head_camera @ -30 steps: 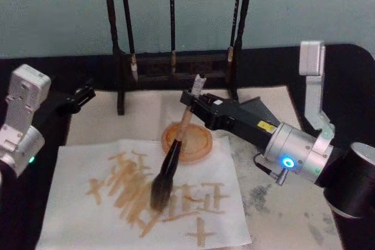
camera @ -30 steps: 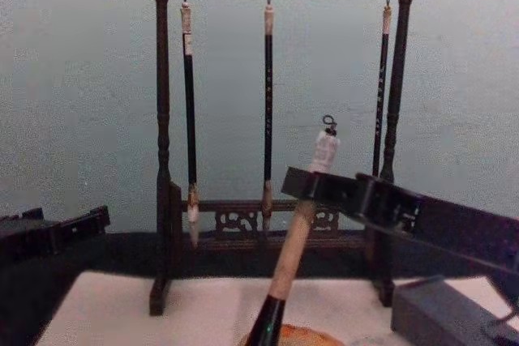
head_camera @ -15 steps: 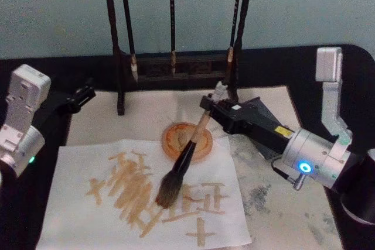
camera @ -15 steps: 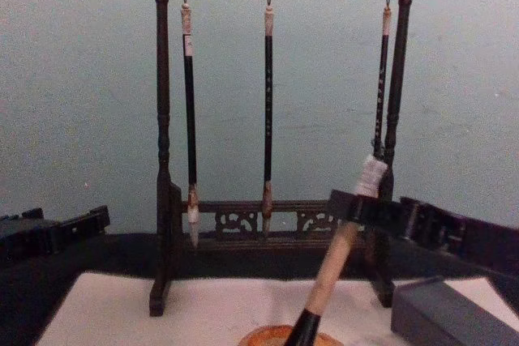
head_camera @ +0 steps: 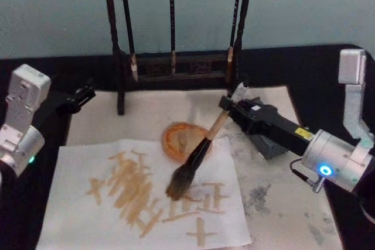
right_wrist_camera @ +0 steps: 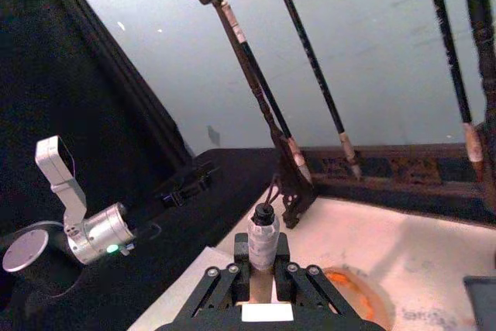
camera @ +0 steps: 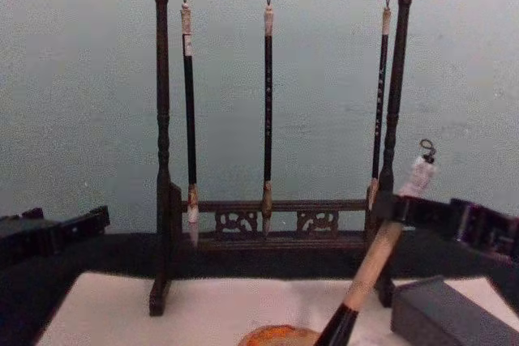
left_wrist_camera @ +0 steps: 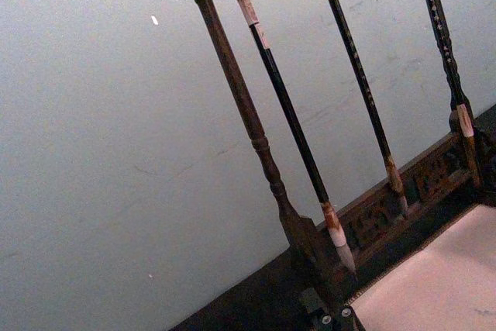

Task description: Pick up the brush from the inkstone, write on the paper, then place the brush back to its original position.

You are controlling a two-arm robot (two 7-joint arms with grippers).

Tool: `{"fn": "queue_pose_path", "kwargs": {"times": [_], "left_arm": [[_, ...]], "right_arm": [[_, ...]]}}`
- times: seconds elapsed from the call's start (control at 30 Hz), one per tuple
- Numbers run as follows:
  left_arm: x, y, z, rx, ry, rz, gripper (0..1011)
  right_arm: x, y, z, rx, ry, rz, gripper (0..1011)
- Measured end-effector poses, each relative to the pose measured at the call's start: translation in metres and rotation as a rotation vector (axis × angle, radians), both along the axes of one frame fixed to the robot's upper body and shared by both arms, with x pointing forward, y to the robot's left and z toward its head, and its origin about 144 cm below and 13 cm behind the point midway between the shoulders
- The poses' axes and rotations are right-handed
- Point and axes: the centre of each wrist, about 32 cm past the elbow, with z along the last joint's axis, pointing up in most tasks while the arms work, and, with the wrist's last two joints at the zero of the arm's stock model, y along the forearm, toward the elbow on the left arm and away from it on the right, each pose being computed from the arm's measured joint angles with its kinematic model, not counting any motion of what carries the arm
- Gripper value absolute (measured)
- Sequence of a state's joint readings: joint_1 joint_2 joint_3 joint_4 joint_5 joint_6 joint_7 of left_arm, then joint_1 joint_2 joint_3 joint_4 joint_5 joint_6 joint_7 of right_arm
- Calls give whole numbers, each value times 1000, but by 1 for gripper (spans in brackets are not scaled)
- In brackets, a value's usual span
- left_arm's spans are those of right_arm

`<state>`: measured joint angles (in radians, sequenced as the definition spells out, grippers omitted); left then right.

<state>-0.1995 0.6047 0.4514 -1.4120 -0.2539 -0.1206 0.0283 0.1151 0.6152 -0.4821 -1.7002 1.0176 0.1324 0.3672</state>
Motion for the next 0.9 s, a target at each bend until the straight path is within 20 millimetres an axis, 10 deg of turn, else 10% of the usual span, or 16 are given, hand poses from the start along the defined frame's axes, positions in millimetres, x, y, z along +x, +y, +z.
{"fn": "queue_pose_path", "kwargs": {"times": [0.5, 0.9], "left_arm": [[0, 0, 0, 0, 0, 0, 1002], [0, 0, 0, 0, 0, 0, 1000]], "right_arm": [[-10, -16, 15, 36, -38, -25, 180], [-8, 12, 27, 126, -84, 57, 180]]}}
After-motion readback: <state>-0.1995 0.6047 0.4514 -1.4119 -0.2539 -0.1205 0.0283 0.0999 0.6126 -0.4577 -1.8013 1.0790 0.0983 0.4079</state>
